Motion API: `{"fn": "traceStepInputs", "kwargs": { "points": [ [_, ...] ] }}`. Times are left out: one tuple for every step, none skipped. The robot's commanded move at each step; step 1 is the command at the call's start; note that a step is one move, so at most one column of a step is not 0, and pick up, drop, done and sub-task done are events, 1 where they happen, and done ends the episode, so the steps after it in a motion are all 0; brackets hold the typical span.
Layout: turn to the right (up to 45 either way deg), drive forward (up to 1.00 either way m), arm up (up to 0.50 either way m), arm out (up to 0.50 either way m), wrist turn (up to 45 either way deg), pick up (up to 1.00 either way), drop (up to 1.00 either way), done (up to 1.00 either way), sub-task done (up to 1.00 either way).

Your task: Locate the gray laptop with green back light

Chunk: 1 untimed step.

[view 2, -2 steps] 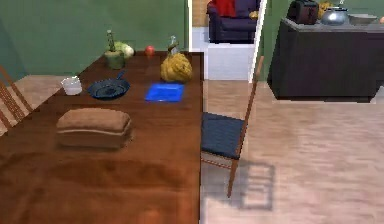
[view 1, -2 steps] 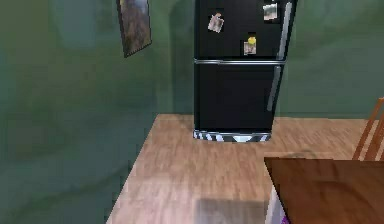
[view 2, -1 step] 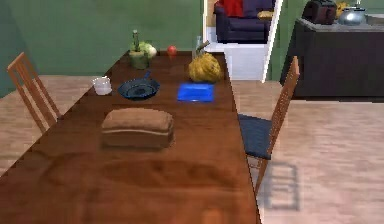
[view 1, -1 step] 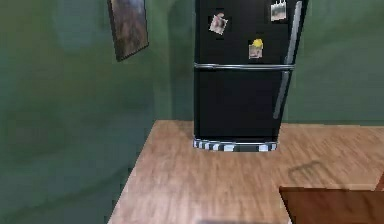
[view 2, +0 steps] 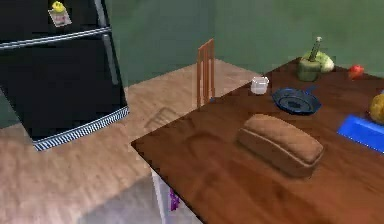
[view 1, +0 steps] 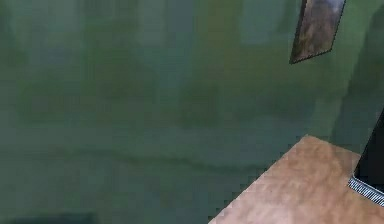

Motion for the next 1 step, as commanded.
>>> {"fn": "traceStepInputs", "kwargs": {
  "points": [
    [-39.0, 0.0, 0.0, 0.0, 0.0, 0.0, 0.0, 0.0, 0.0]
  ]
}}
